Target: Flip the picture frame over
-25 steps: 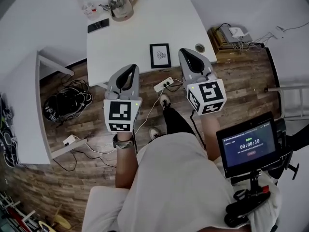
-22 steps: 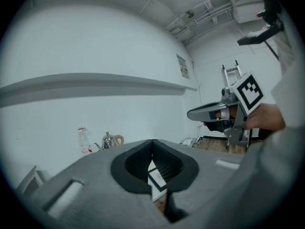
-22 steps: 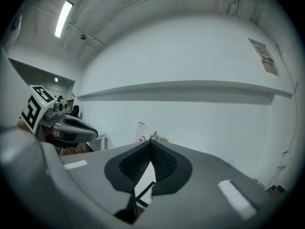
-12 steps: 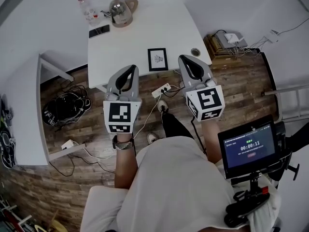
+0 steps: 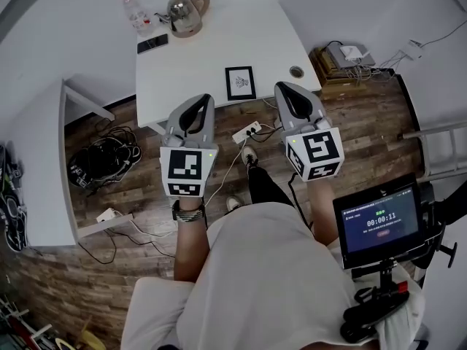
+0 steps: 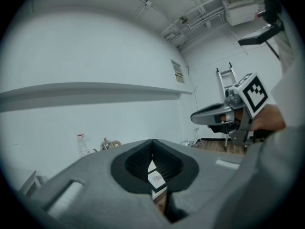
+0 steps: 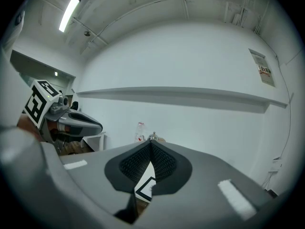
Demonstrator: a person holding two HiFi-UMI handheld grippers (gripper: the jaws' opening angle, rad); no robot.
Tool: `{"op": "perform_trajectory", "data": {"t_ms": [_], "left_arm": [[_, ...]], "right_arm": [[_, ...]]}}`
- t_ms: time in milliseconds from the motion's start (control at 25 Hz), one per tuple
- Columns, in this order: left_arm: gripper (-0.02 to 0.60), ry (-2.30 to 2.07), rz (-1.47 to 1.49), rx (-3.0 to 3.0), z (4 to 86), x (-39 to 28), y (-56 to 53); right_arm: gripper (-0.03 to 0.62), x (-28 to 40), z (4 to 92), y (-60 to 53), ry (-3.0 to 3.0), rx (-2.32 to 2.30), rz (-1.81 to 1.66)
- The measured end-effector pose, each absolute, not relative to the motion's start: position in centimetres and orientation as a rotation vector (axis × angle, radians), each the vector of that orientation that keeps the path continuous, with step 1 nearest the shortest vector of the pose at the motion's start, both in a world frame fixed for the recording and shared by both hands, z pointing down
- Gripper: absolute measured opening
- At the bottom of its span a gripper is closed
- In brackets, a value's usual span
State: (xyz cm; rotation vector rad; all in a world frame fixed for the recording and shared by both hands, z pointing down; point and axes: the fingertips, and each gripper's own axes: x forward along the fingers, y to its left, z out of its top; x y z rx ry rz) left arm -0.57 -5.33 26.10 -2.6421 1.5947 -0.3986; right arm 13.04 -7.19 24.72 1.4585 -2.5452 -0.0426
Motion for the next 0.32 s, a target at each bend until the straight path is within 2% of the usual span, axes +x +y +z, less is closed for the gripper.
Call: {"op": "perform_trajectory", "data": {"t_ms": [320], "left_arm": [[0.002,1.585,-0.407,-2.640,25.85,-0.55,-5.32]], "right_arm": [[0.002,13.06,24.39,-7.39,-2.551,1.466,-0.041]]}}
